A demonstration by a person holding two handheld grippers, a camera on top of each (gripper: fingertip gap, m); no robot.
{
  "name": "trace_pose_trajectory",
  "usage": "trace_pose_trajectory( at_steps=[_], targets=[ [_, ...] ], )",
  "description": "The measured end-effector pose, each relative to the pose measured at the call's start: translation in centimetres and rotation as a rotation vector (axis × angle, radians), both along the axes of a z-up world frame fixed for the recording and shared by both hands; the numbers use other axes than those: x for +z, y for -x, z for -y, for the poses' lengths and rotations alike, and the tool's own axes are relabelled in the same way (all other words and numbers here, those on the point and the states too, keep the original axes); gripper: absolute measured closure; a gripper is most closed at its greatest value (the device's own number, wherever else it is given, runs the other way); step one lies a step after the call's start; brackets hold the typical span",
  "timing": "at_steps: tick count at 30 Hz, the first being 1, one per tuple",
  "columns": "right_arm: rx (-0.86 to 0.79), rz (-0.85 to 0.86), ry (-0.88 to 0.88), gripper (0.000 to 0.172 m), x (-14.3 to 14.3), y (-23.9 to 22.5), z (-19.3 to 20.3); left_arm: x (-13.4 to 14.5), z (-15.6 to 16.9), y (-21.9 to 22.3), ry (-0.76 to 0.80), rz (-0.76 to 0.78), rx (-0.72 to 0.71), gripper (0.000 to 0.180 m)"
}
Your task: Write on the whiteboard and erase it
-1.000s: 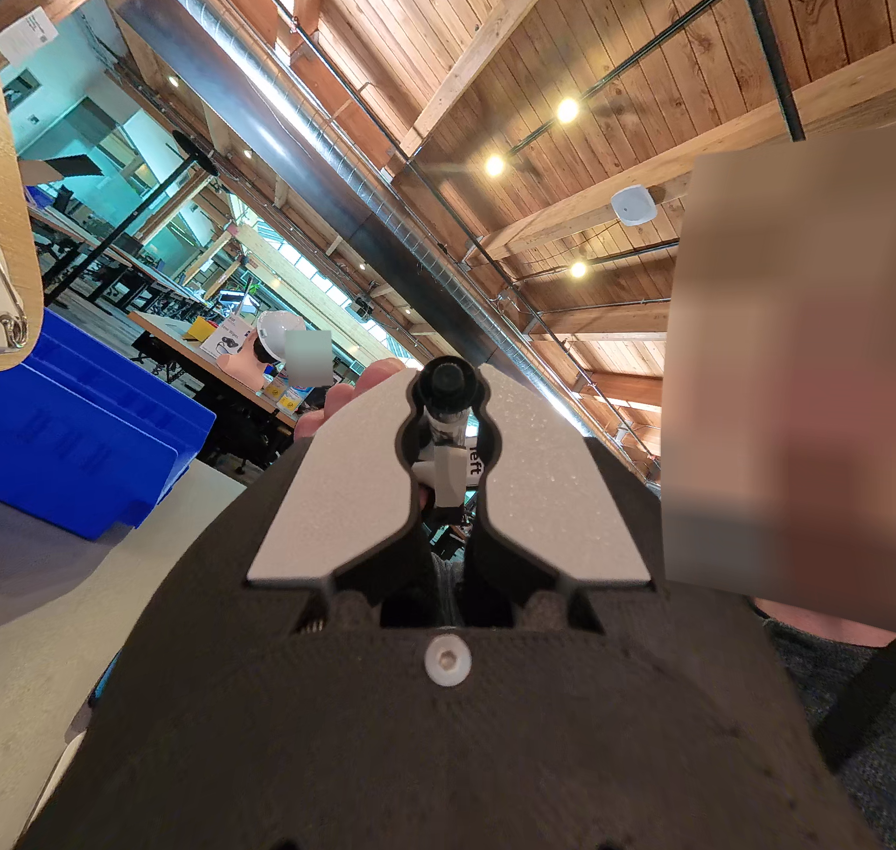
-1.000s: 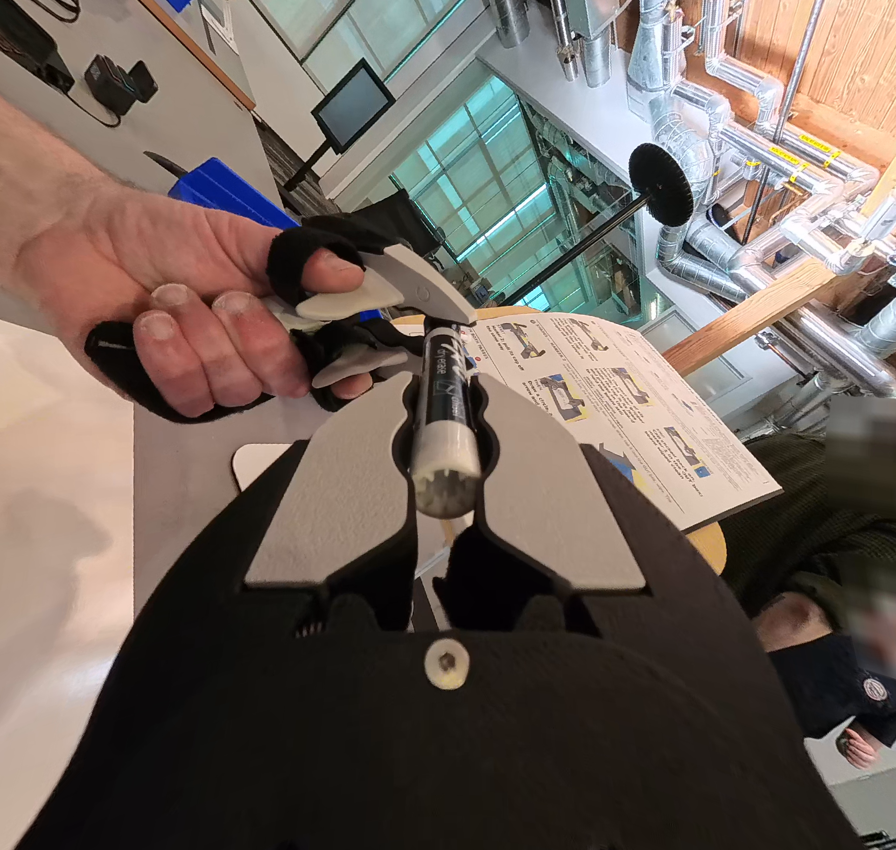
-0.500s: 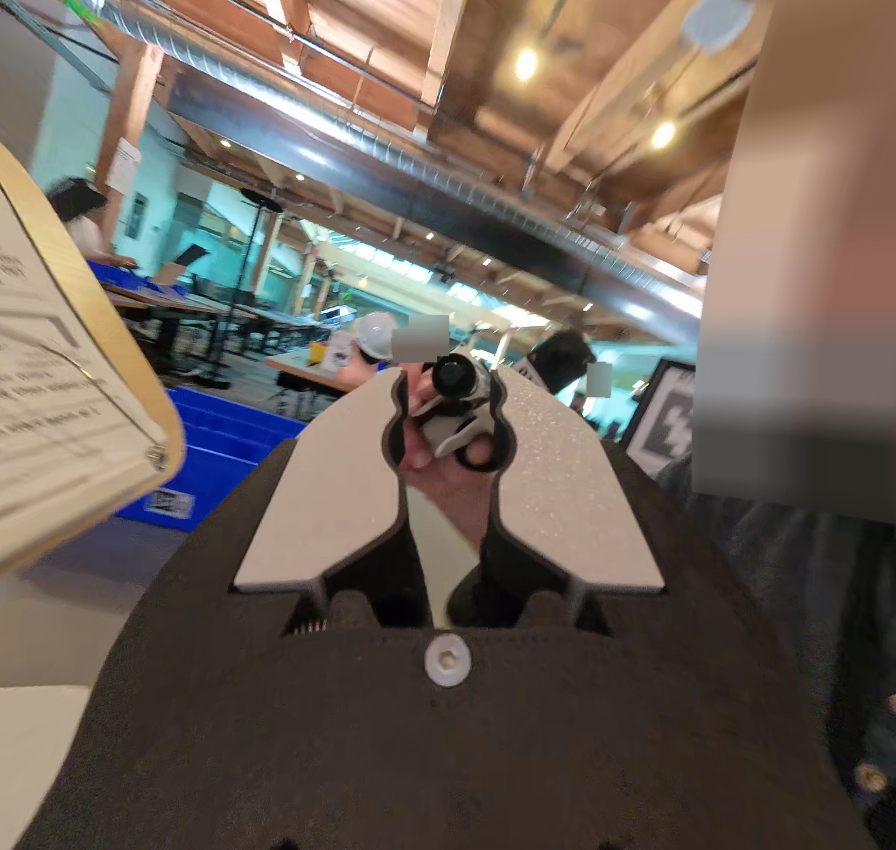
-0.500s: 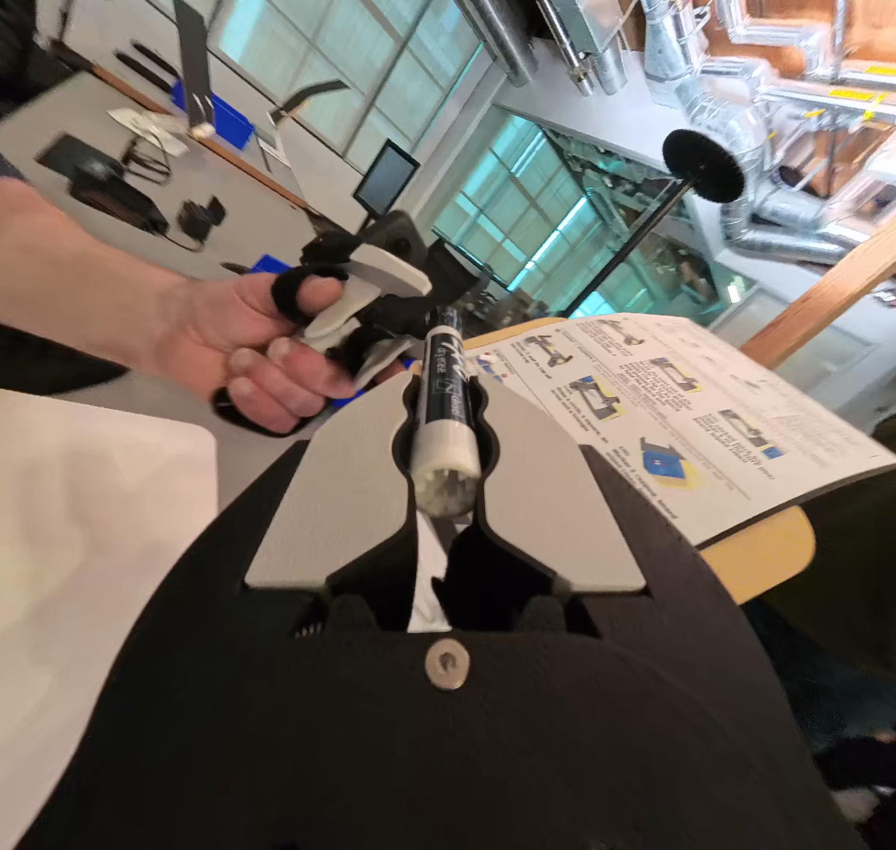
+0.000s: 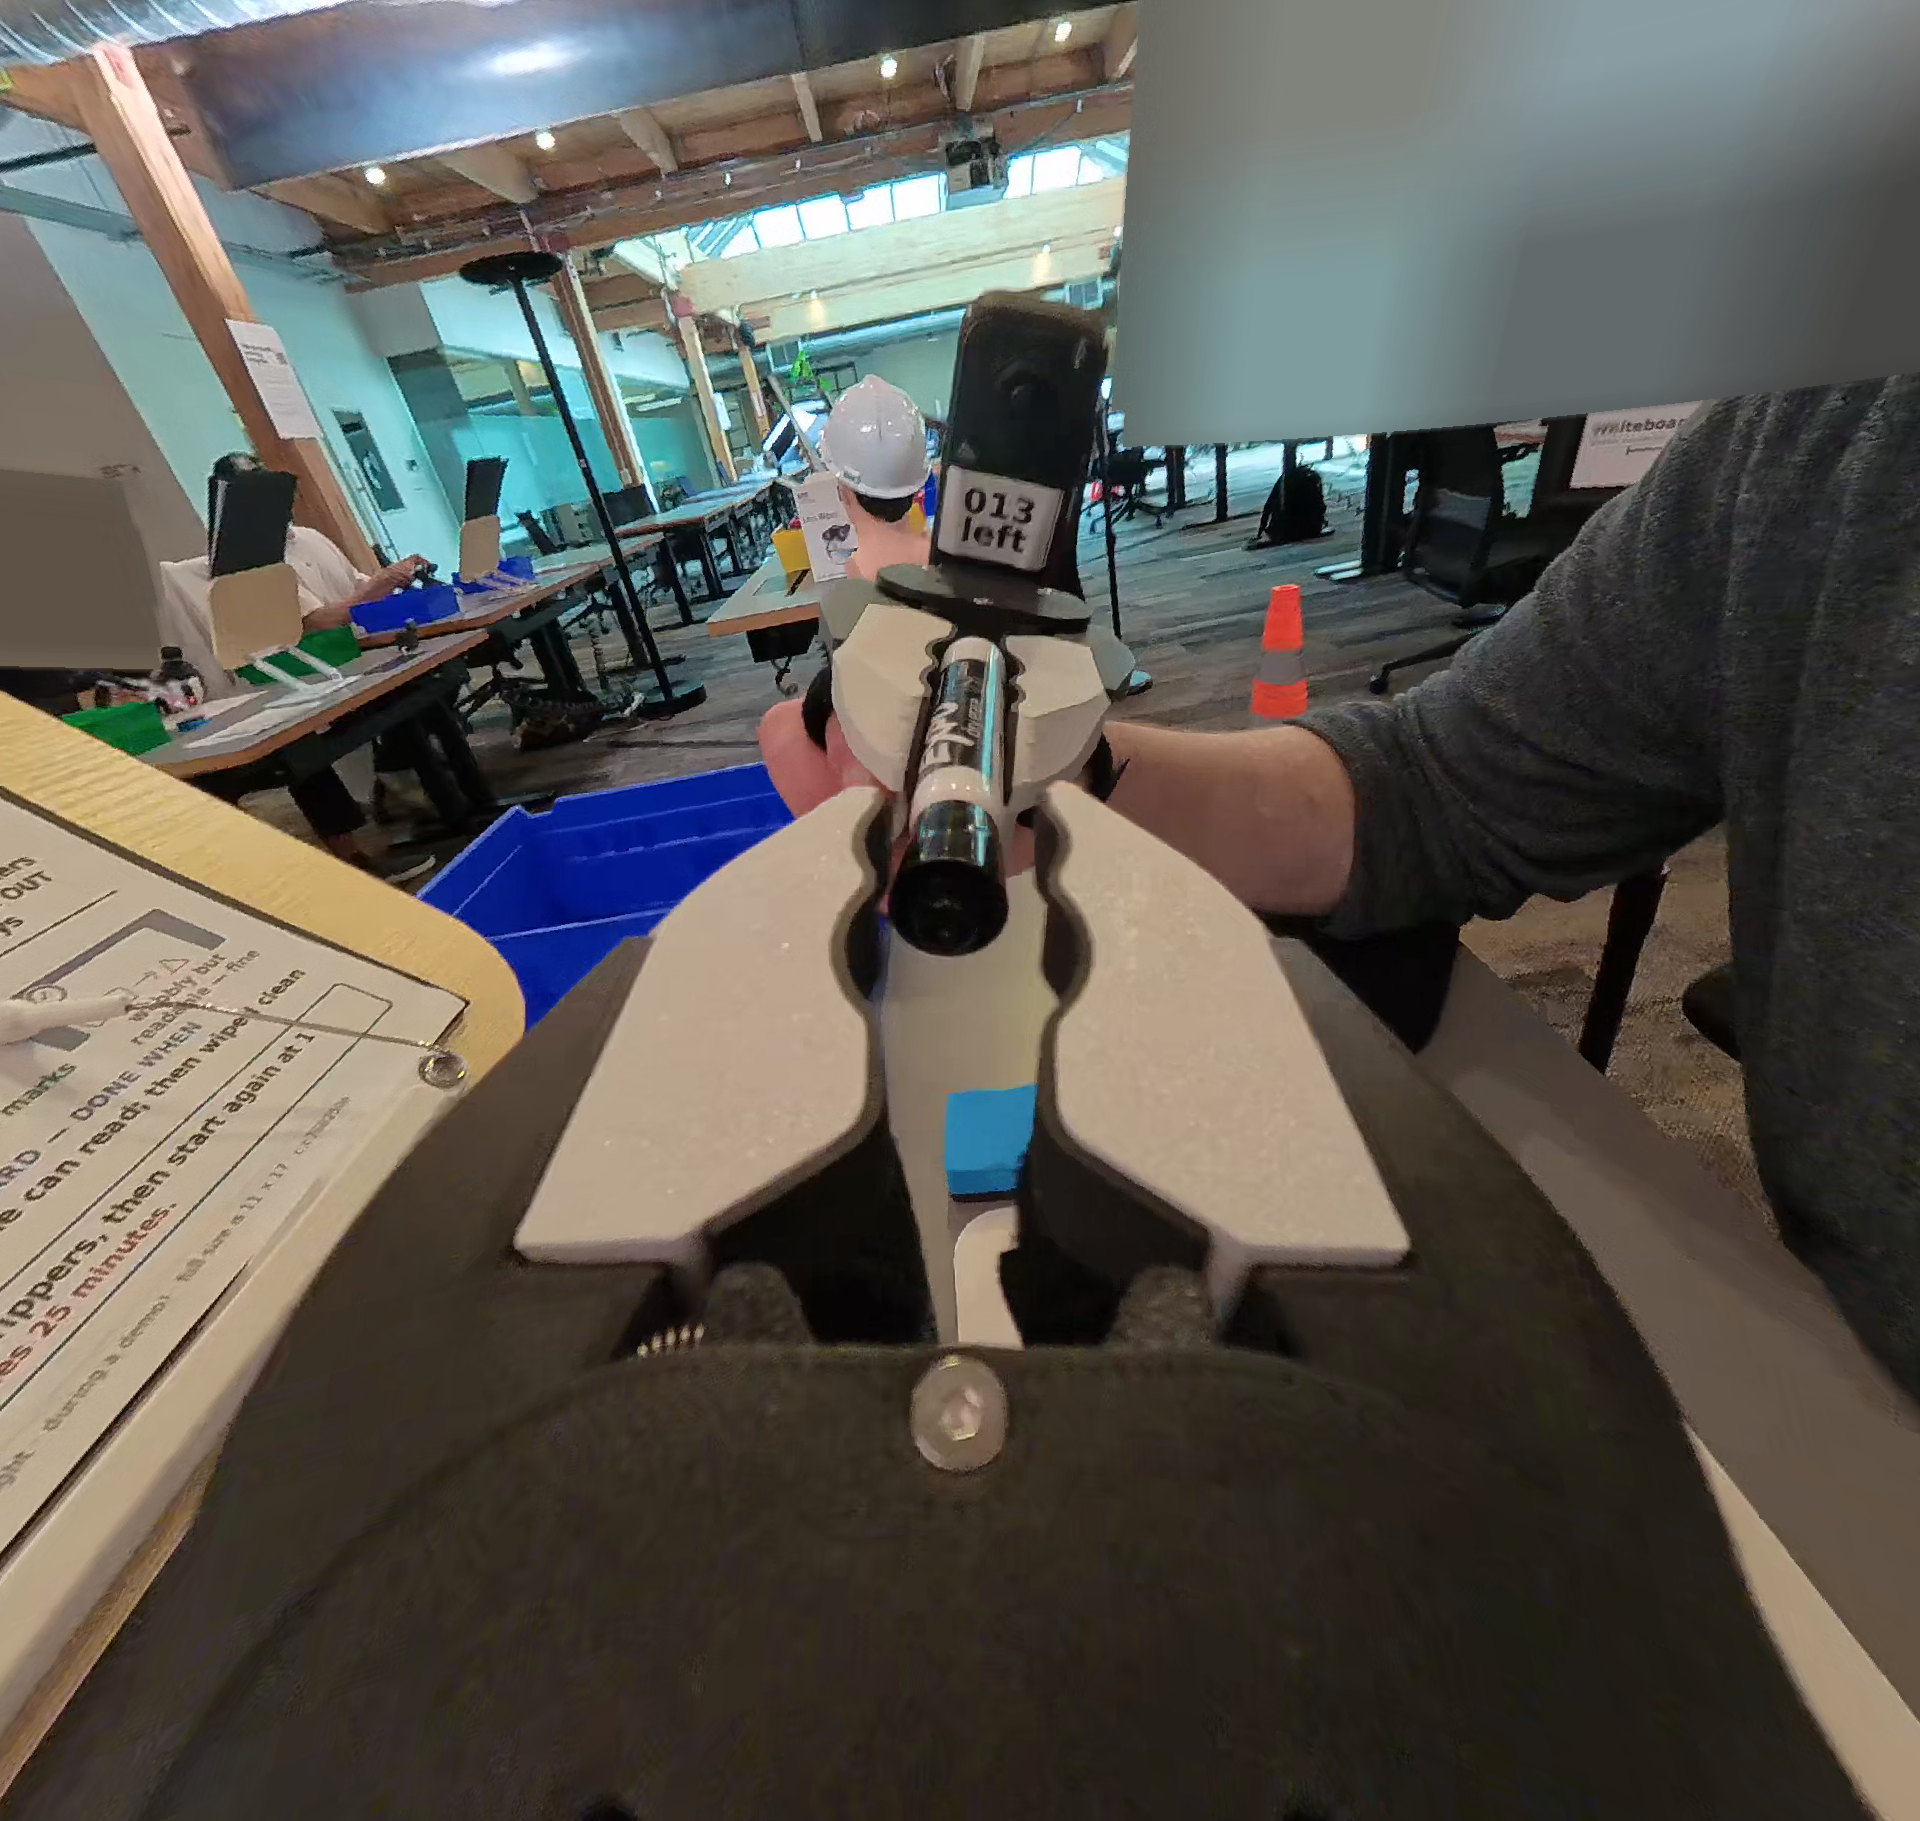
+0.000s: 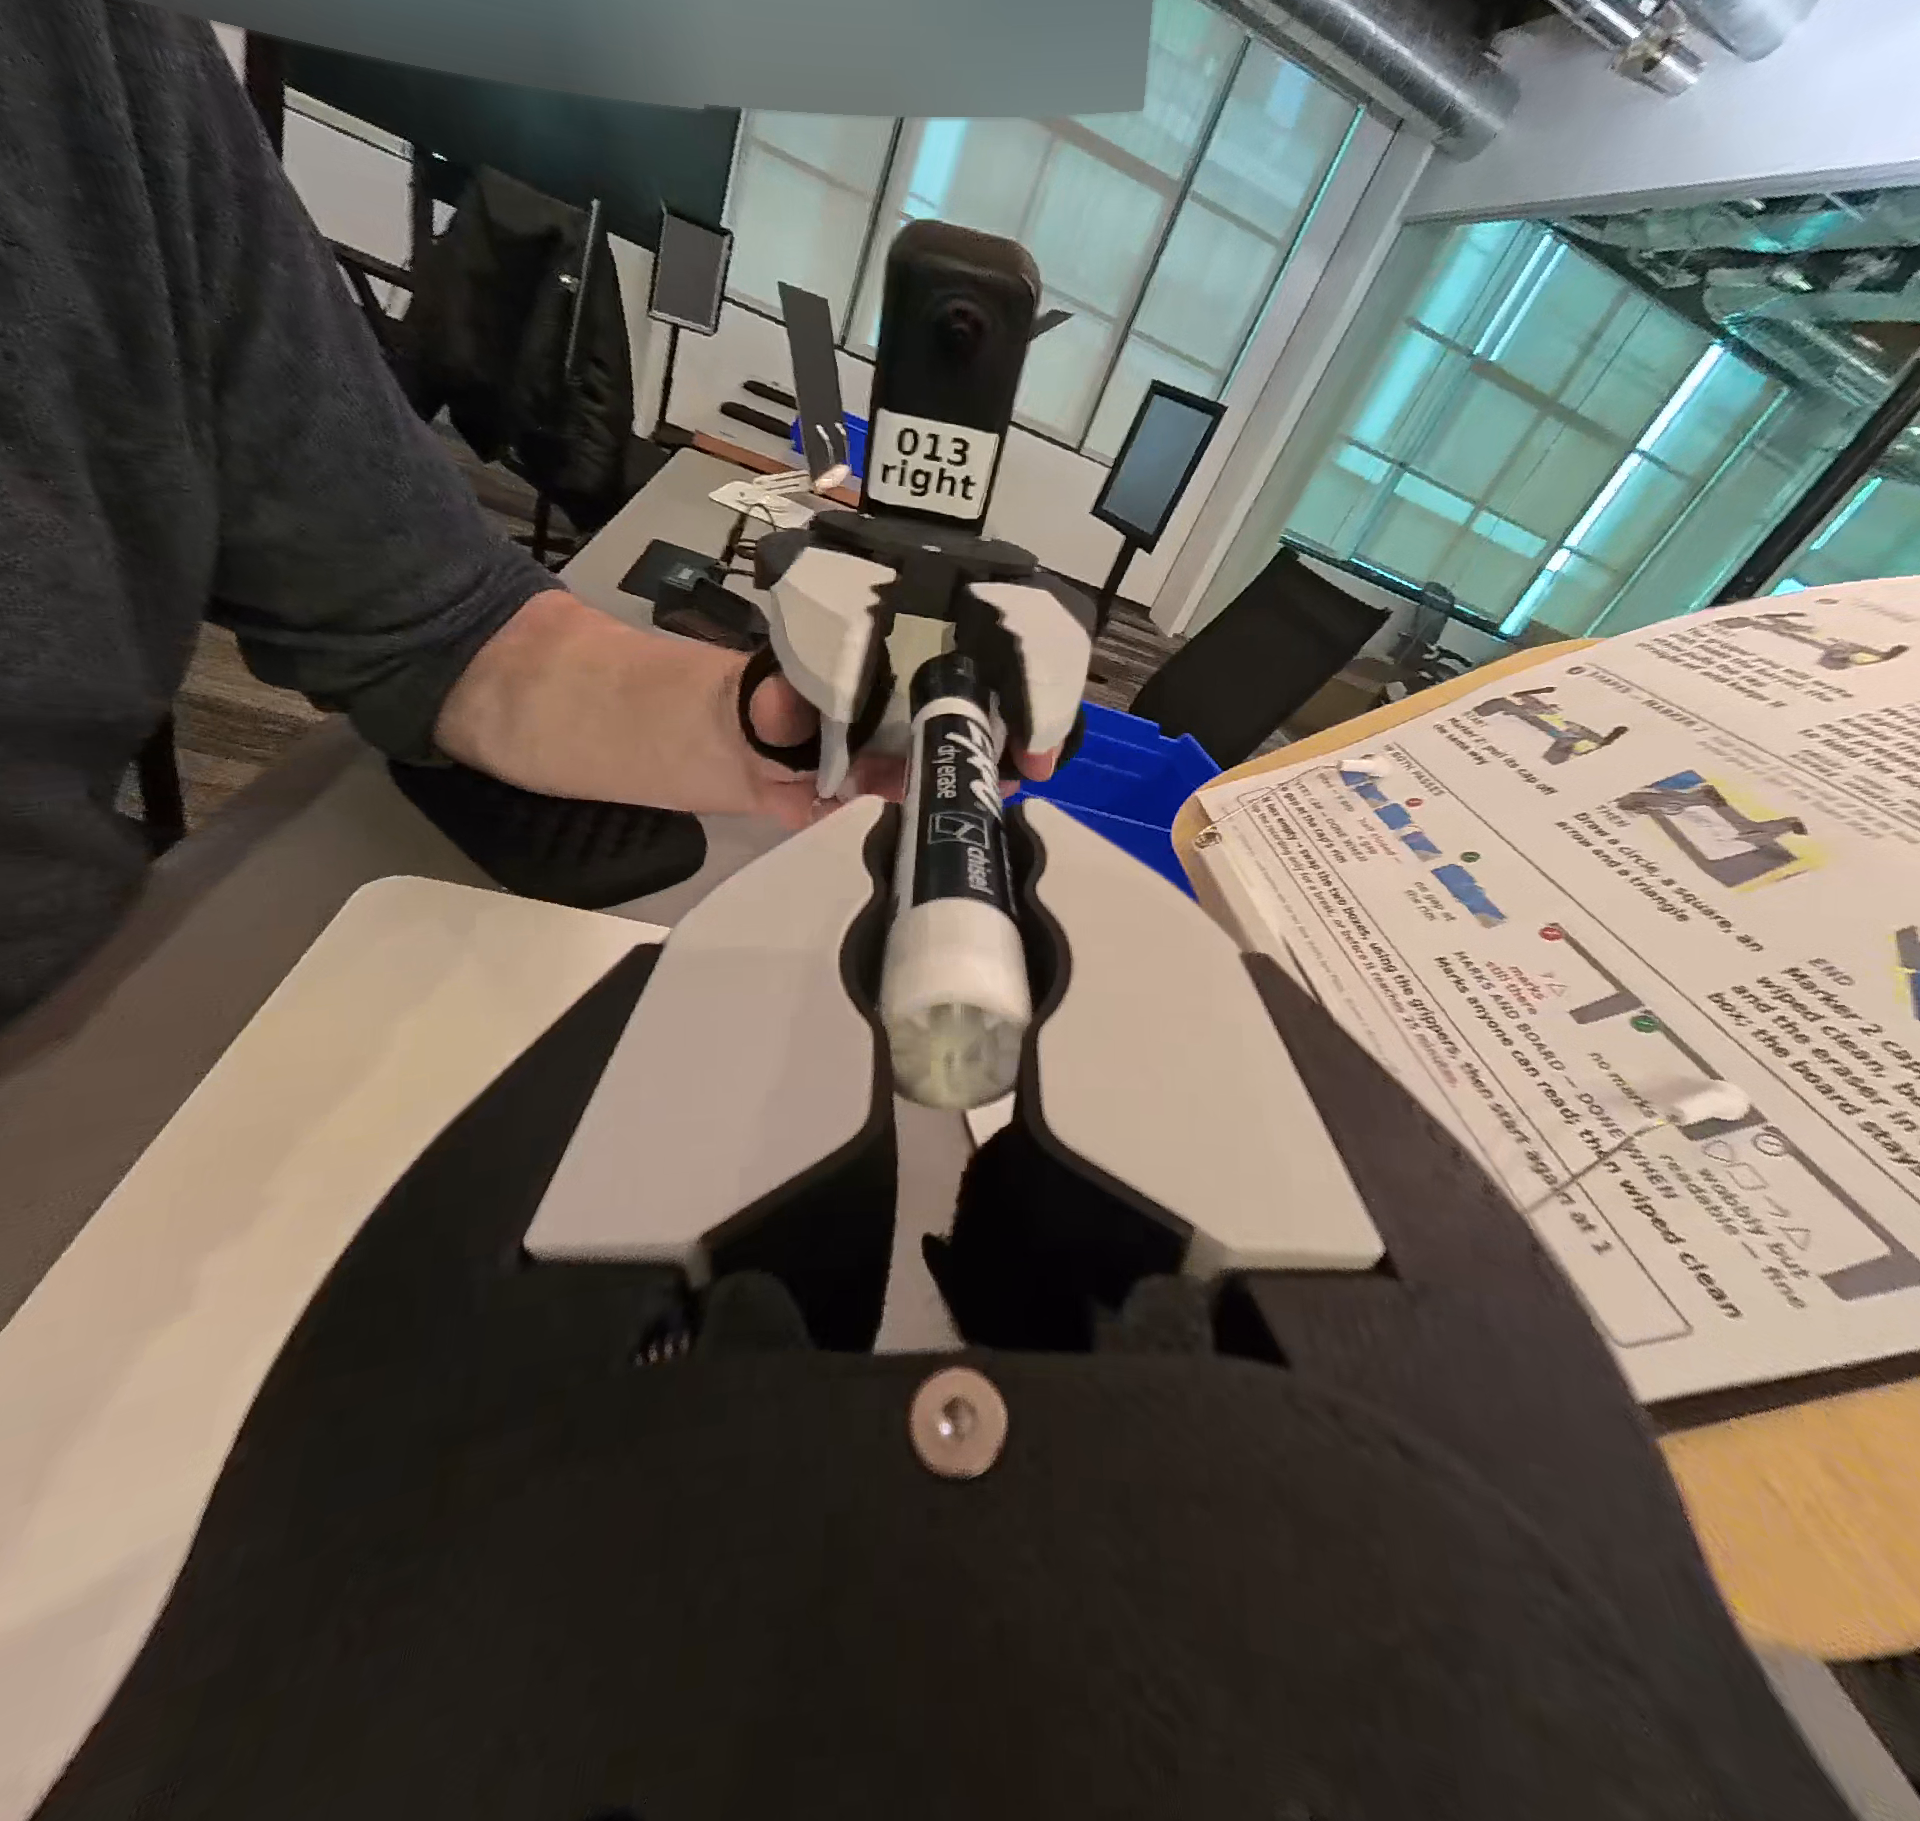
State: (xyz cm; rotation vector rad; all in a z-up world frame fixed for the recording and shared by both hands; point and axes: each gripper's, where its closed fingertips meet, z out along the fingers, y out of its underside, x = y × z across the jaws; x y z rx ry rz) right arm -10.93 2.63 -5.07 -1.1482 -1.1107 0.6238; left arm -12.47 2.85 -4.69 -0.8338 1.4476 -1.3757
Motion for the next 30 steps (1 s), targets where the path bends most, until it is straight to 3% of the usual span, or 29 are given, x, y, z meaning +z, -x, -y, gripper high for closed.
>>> trace_pose_trajectory(
  at_steps=[1,9,30],
  targets=[
    [0.017,-0.006,0.002,0.151,-0.02,0.12,0.20,0.13,0.11,0.10,0.004,0.011,-0.009,0.160],
    [0.066,-0.095,0.013,0.151,0.54,-0.08,0.50,0.23,0.03,0.24,-0.062,0.019,0.030,0.154],
    [0.073,-0.064,0.002,0.151,0.58,0.24,0.98,0.42,0.74,0.22,-0.096,0.040,0.036,0.160]
  ],
)
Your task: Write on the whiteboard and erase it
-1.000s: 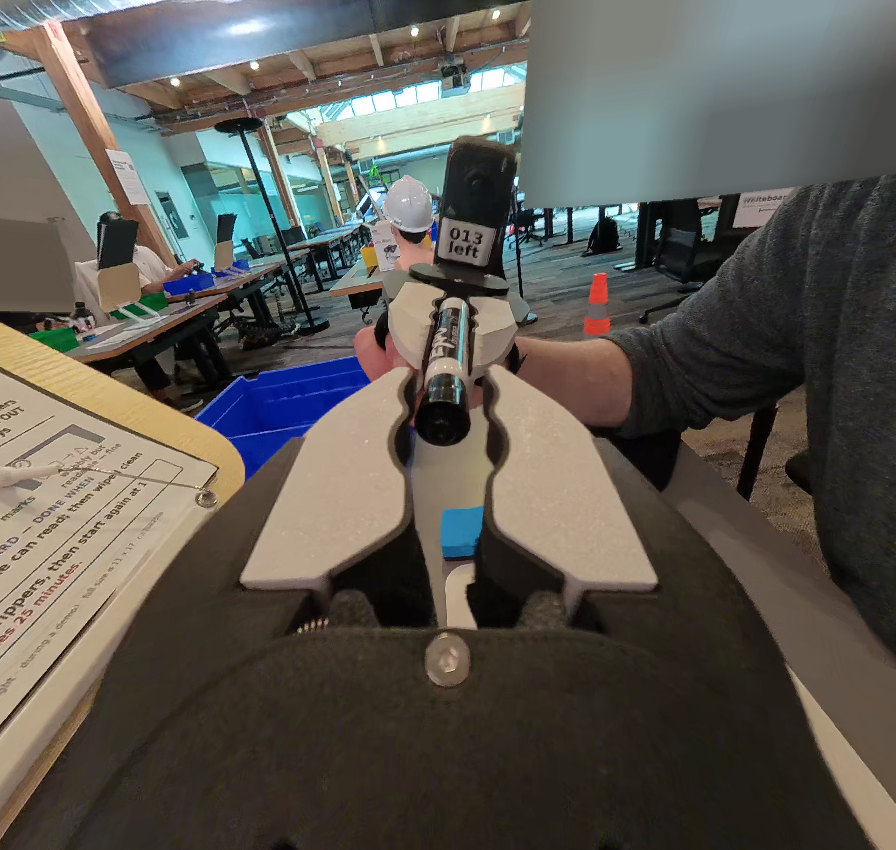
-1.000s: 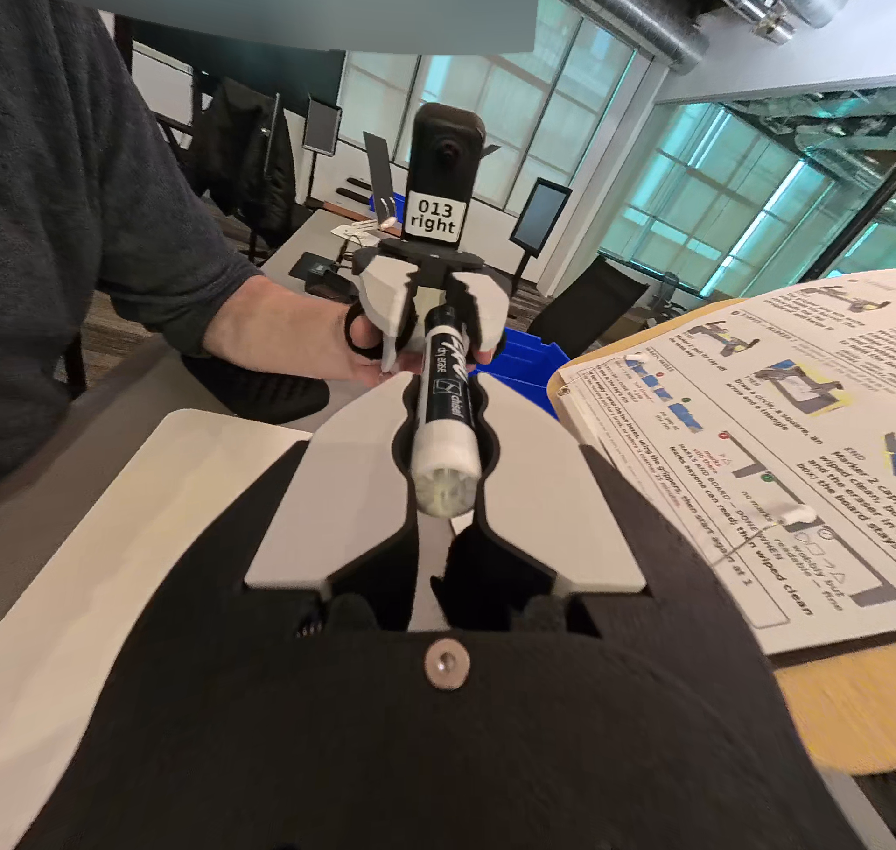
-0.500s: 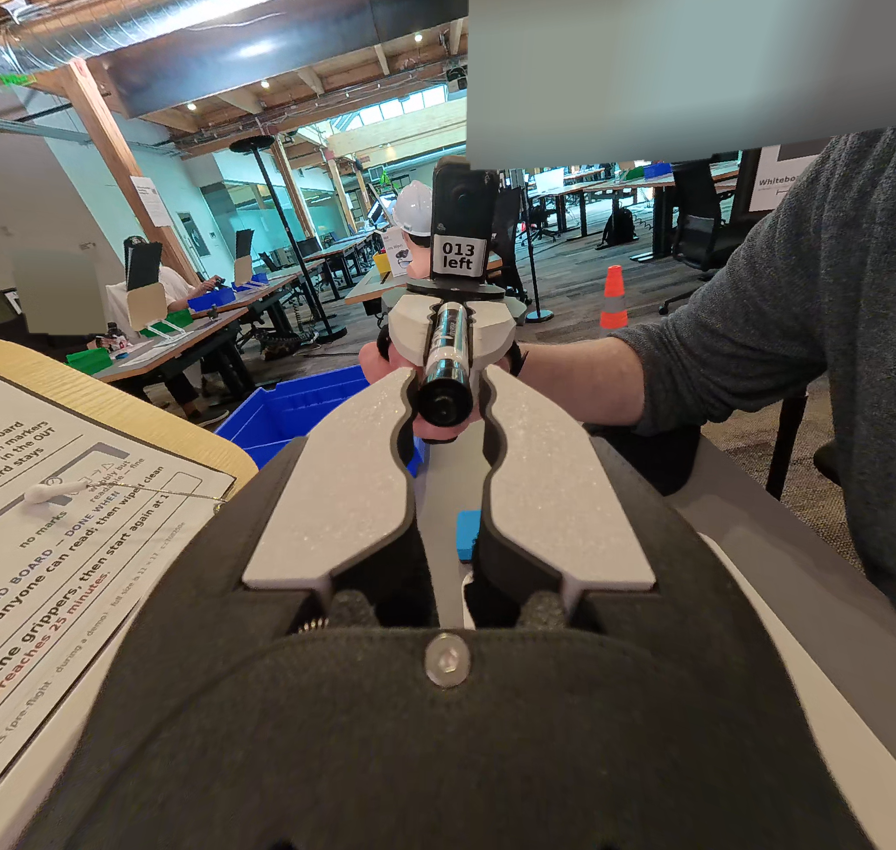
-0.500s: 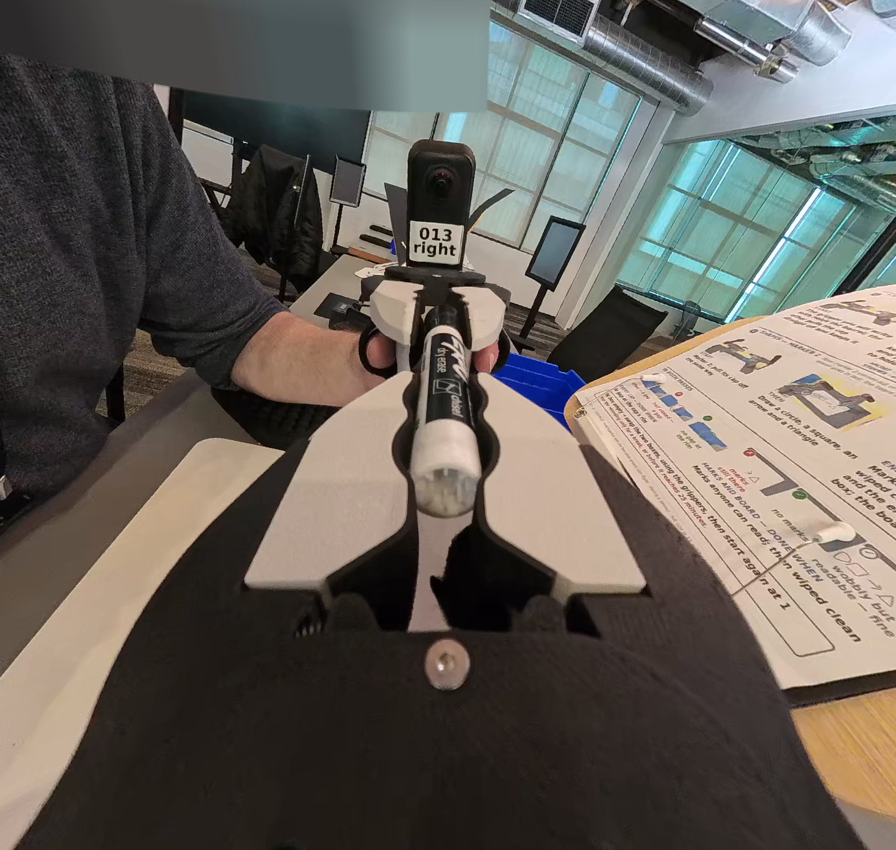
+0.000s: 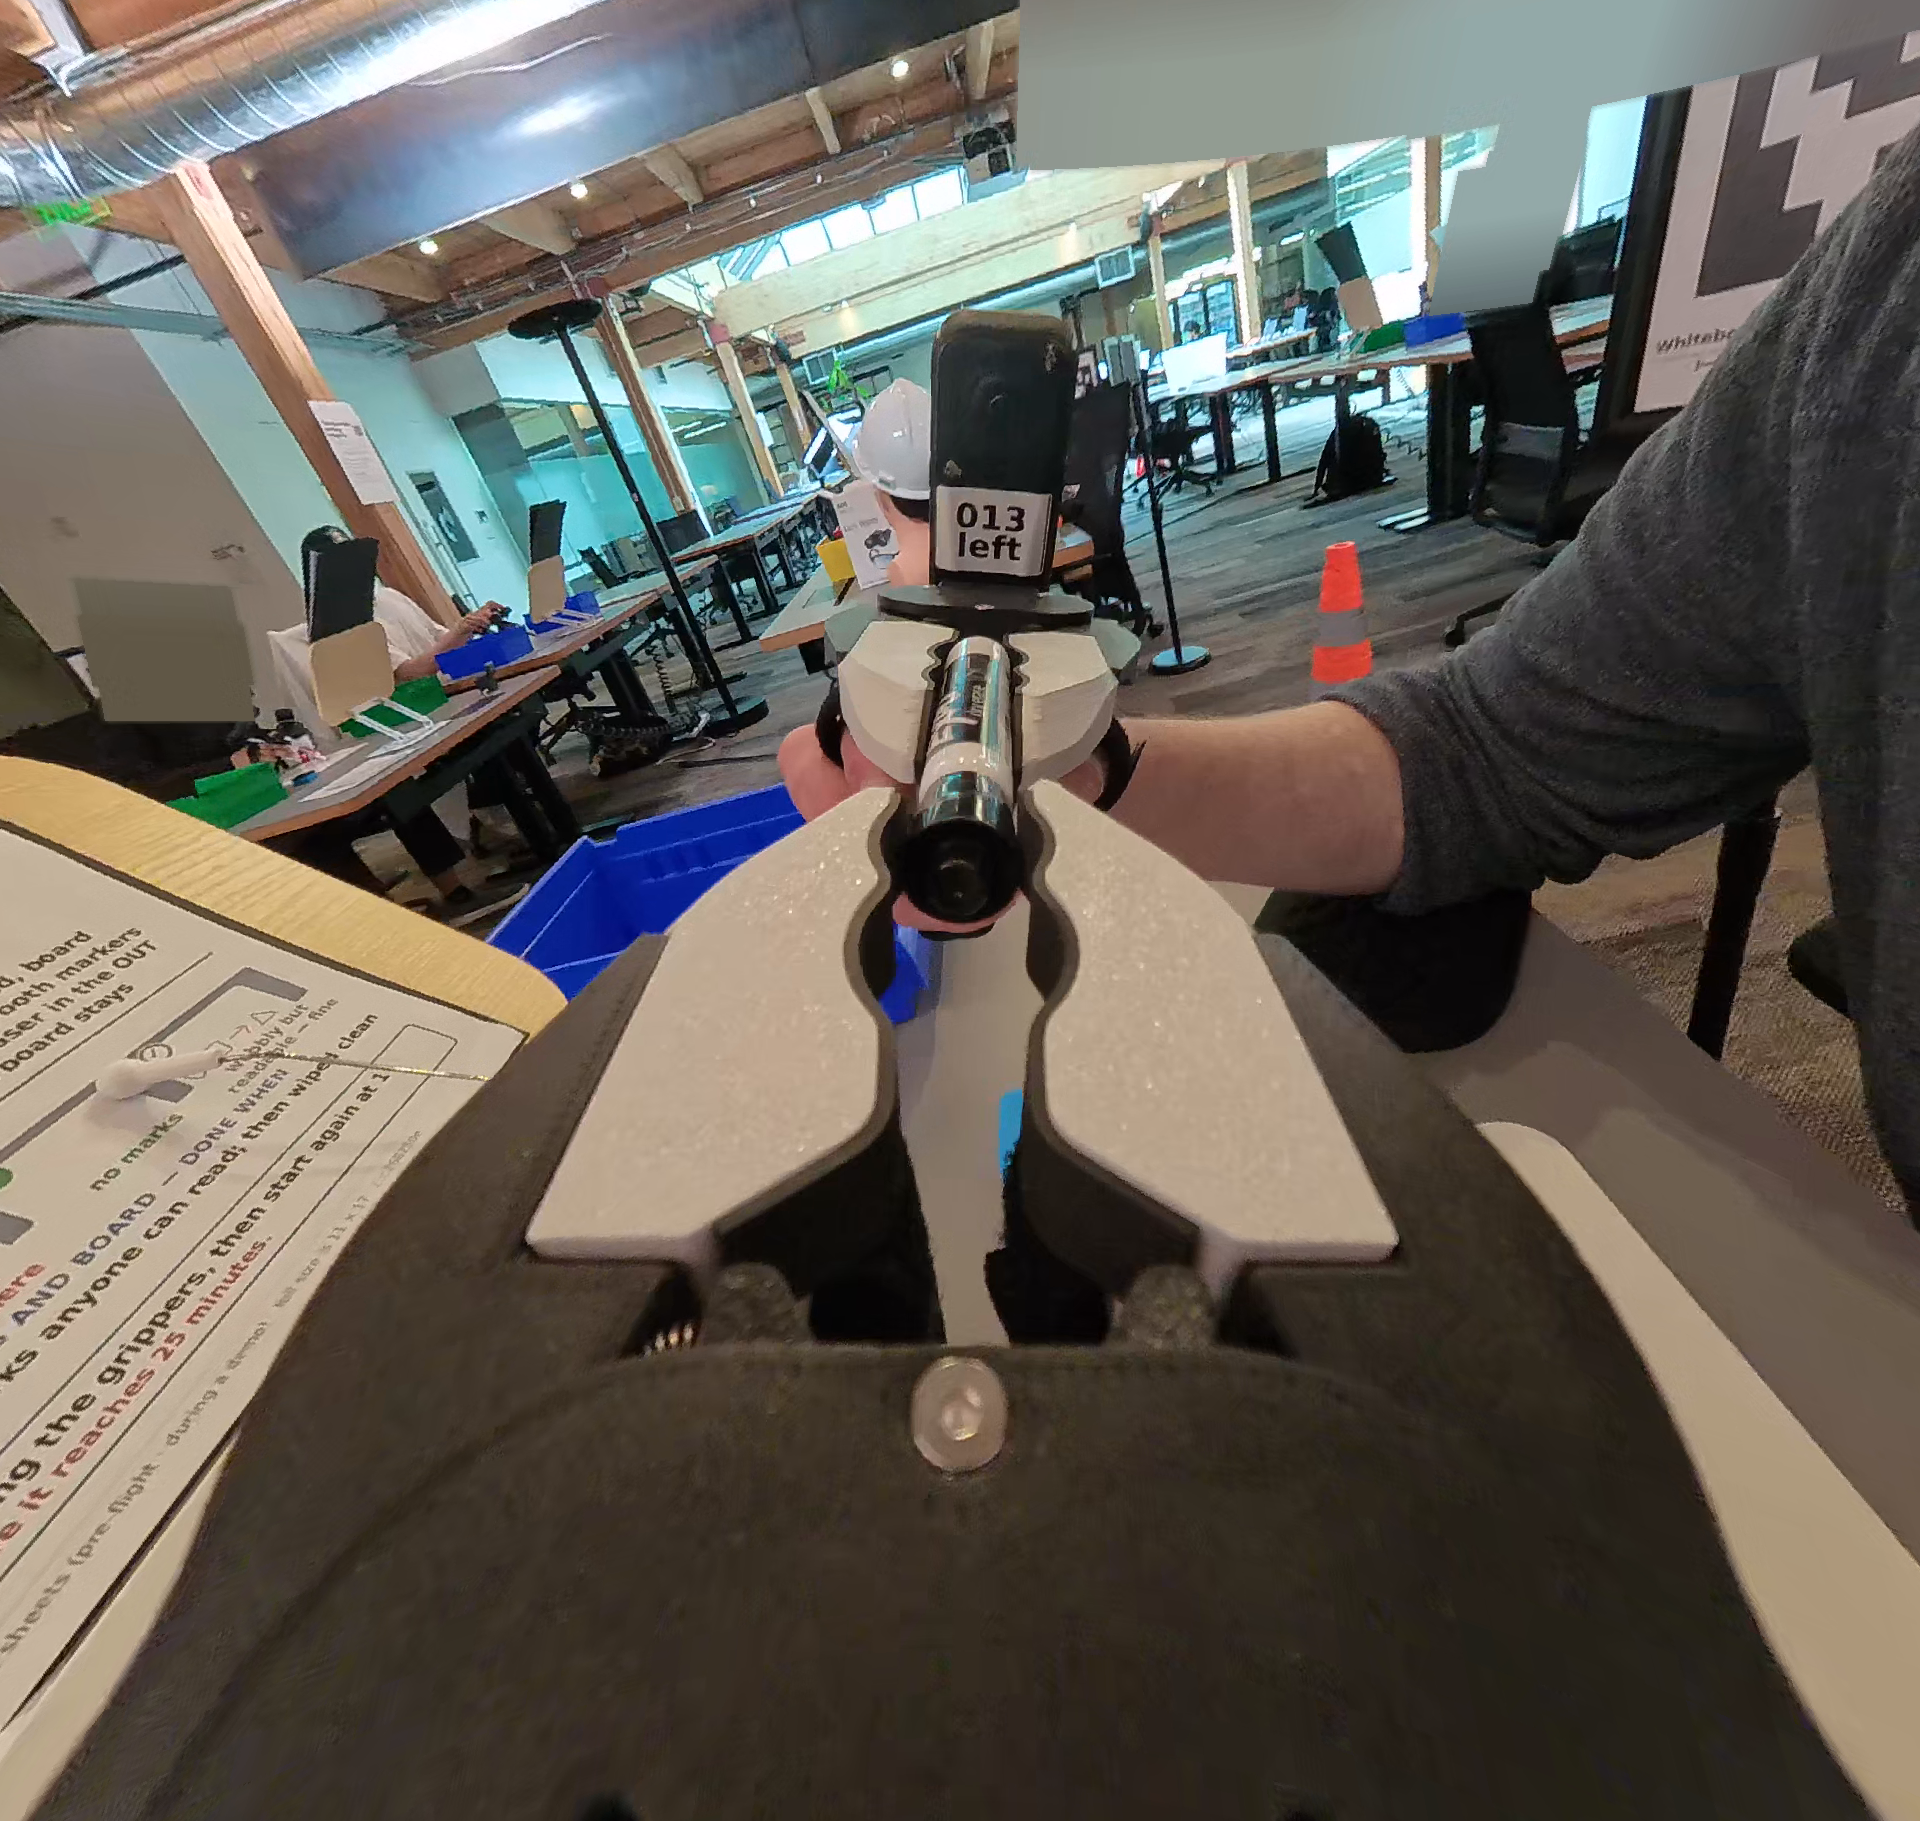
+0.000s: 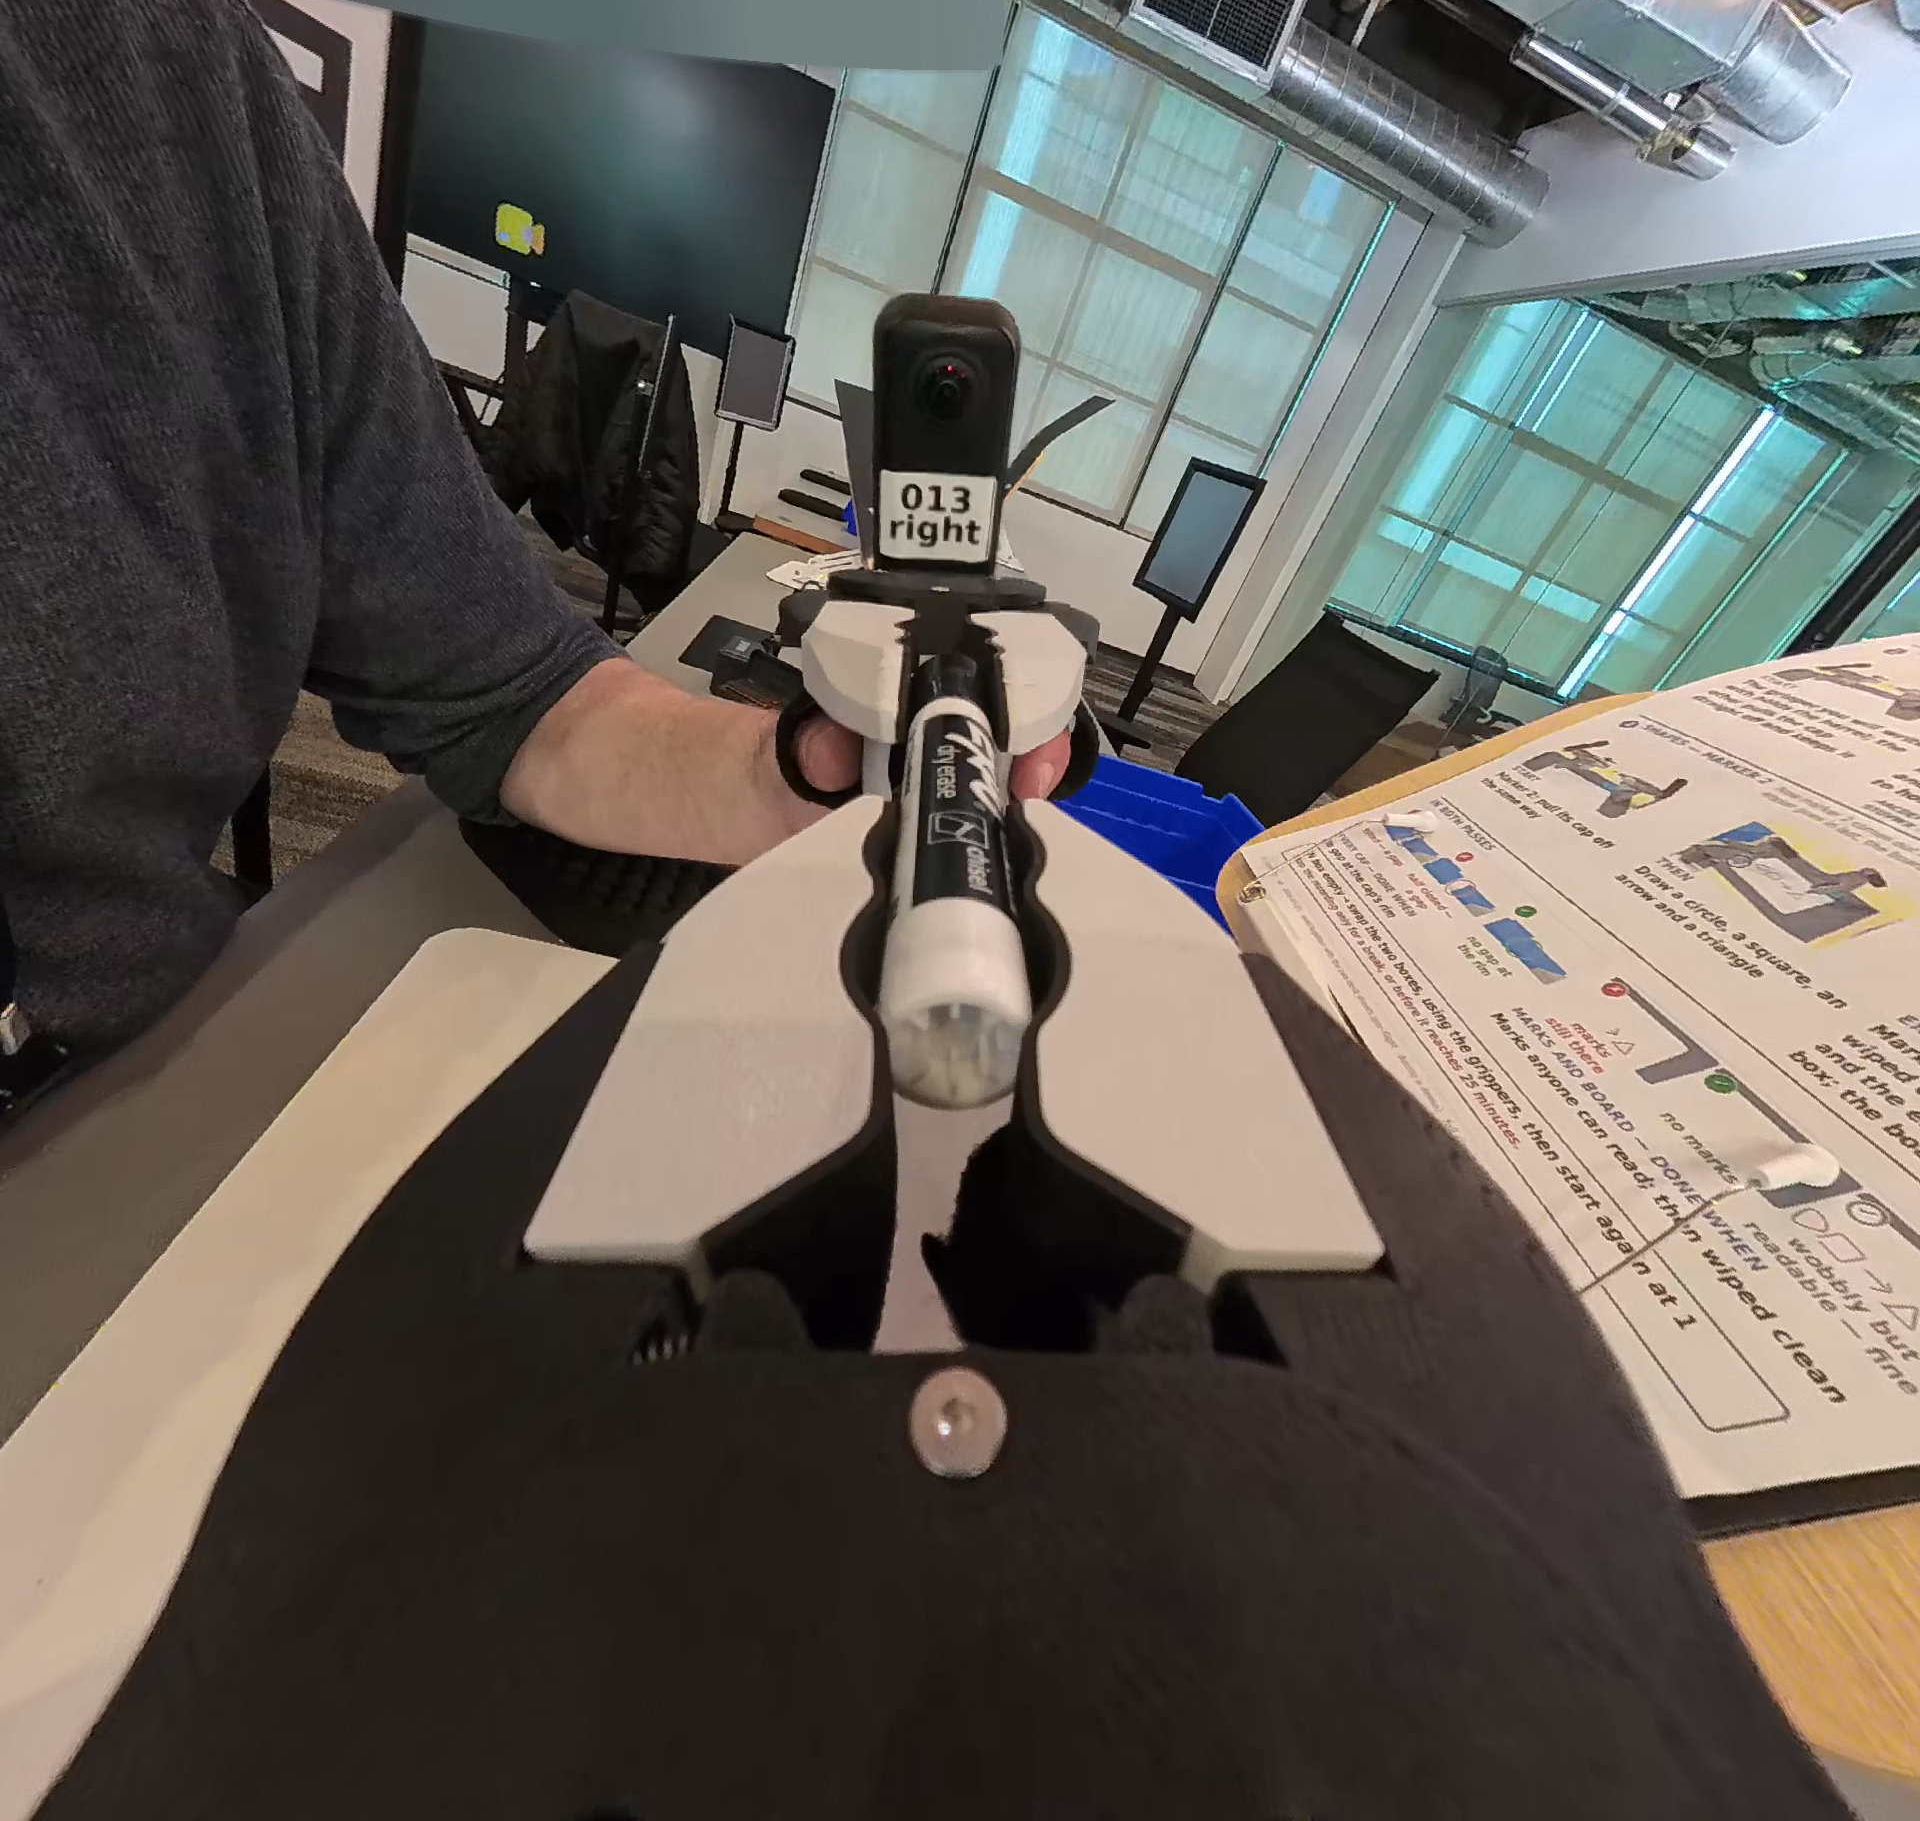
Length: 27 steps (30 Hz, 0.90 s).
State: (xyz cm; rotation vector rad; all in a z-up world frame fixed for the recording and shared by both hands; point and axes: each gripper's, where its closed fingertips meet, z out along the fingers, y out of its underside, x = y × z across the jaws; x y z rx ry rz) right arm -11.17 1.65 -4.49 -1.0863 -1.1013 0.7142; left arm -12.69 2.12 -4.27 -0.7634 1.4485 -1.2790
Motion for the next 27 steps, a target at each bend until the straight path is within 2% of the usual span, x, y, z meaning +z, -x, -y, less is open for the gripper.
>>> trace_pose_trajectory(
  at_steps=[27],
  targets=[
    [-0.003,0.026,-0.015,0.151,-0.11,0.42,0.23,-0.30,0.30,0.03,-0.057,-0.009,0.021,0.161]
  ],
)
